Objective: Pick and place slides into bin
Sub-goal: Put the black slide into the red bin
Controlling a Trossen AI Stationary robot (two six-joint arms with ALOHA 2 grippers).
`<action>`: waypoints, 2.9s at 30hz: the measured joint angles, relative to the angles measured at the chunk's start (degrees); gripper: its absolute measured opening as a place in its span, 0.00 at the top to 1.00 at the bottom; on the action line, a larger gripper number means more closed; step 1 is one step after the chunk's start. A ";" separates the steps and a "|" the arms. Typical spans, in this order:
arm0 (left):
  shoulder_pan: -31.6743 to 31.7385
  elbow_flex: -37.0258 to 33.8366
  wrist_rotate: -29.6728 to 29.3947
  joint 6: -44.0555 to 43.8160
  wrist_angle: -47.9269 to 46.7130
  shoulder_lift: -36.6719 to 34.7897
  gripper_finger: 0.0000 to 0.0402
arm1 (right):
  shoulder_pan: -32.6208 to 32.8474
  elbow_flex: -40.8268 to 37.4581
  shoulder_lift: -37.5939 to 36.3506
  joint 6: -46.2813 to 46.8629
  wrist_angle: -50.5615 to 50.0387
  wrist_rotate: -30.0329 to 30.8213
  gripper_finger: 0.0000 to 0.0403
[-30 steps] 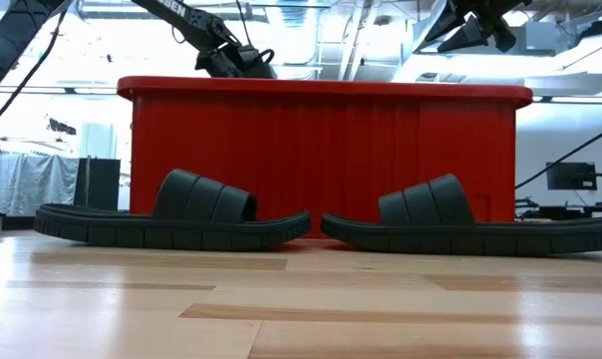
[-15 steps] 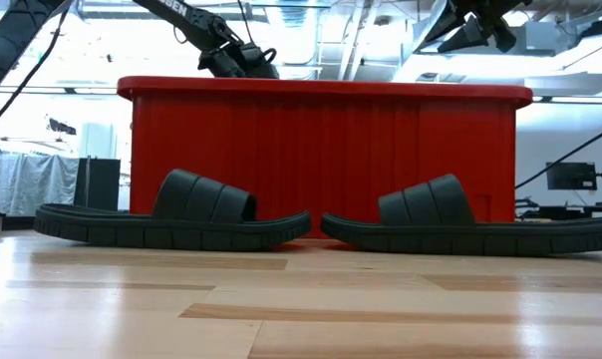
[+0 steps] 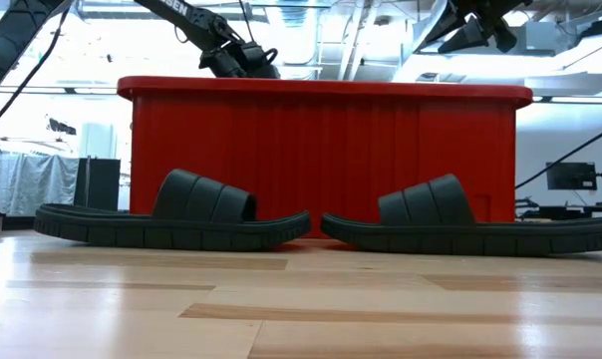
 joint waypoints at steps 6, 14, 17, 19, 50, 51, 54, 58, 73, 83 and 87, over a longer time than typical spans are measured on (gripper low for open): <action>0.00 0.00 -0.27 -0.02 0.00 0.00 0.82 | 0.02 0.00 0.00 0.00 -0.10 0.00 0.55; -0.15 -2.76 -2.90 -0.04 3.59 -0.12 0.75 | 0.02 0.00 -0.02 0.00 -0.10 0.00 0.55; -0.11 -5.32 -4.69 -0.10 6.34 -0.16 0.72 | 0.02 0.00 -0.02 0.00 -0.10 -0.02 0.55; -0.18 -7.00 -4.91 -0.84 9.50 -0.17 0.70 | 0.01 0.00 -0.02 0.01 -0.10 0.00 0.55; -0.31 -8.50 -8.23 0.31 17.18 -0.07 0.62 | -0.46 0.00 -0.02 0.02 -0.43 -0.02 0.55; -0.31 -8.50 -8.27 0.31 17.20 -0.09 0.61 | -0.48 0.00 -0.02 0.02 -0.43 -0.02 0.55; -0.27 -8.50 -8.29 0.30 17.19 -0.08 0.58 | -0.48 0.00 -0.02 0.02 -0.43 -0.02 0.55; -0.26 -8.50 -8.25 0.52 17.18 -0.07 0.57 | -0.48 0.00 -0.02 0.02 -0.49 -0.02 0.55; -0.46 -8.48 -8.71 1.84 19.29 -0.07 0.57 | -0.48 0.00 -0.02 0.02 -0.86 -0.02 0.55; -0.47 -8.46 -10.89 1.41 19.51 -0.07 0.57 | -0.48 0.00 -0.02 0.02 -0.86 -0.02 0.55; -1.06 -7.91 -16.12 -0.96 18.81 -0.07 0.57 | -0.37 0.00 -0.02 -0.48 -0.86 -0.02 0.55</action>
